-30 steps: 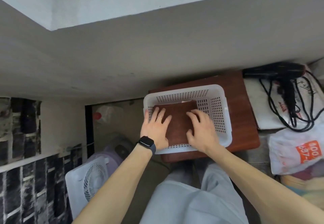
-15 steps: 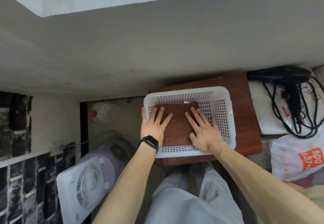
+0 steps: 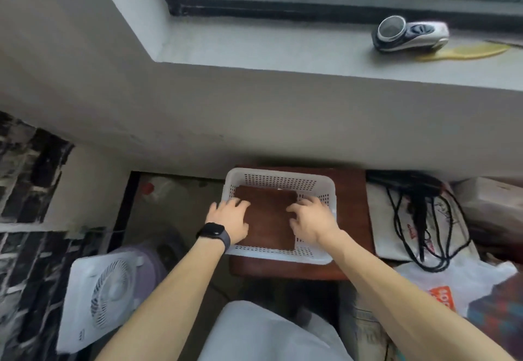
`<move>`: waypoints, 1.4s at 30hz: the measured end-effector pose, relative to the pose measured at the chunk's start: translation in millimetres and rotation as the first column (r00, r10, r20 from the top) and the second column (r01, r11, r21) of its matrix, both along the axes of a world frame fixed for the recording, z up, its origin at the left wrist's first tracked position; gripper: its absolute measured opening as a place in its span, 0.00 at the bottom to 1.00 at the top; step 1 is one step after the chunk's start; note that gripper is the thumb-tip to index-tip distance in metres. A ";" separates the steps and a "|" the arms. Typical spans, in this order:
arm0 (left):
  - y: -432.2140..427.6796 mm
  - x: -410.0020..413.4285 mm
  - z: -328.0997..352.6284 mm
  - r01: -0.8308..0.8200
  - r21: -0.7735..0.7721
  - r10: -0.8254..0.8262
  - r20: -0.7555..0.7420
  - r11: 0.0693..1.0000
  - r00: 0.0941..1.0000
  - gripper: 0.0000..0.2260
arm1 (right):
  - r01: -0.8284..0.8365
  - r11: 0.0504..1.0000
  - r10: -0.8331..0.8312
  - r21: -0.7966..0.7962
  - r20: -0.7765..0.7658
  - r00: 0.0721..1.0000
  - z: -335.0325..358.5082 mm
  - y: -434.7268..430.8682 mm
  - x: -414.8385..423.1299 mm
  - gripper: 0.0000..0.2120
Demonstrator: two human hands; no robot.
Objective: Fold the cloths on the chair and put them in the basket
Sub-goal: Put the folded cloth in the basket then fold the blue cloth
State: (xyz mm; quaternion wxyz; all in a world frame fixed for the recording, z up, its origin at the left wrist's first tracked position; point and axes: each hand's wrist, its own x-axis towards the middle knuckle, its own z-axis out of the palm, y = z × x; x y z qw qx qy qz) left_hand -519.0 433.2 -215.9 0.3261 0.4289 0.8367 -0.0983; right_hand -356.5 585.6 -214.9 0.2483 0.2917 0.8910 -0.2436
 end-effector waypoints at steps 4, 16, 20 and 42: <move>-24.9 28.1 41.0 -0.314 0.117 0.304 0.100 0.942 0.948 0.25 | -0.003 1.000 0.006 0.018 -0.152 0.988 46.2 0.2 16.6 0.18; -213.2 106.8 131.8 -0.778 0.567 0.883 0.176 0.271 0.435 0.18 | -0.448 0.890 0.403 0.082 -0.599 0.692 162.3 -121.4 -39.9 0.20; -312.0 164.1 148.8 -0.802 0.597 0.969 0.193 0.007 0.152 0.18 | -0.687 0.722 0.575 0.080 -0.621 0.532 183.6 -227.4 -50.8 0.20; -741.9 568.6 129.1 -0.643 0.487 0.748 0.030 -0.590 -0.663 0.20 | -0.990 -0.140 0.829 -0.004 -0.547 -0.115 171.6 -786.0 187.9 0.16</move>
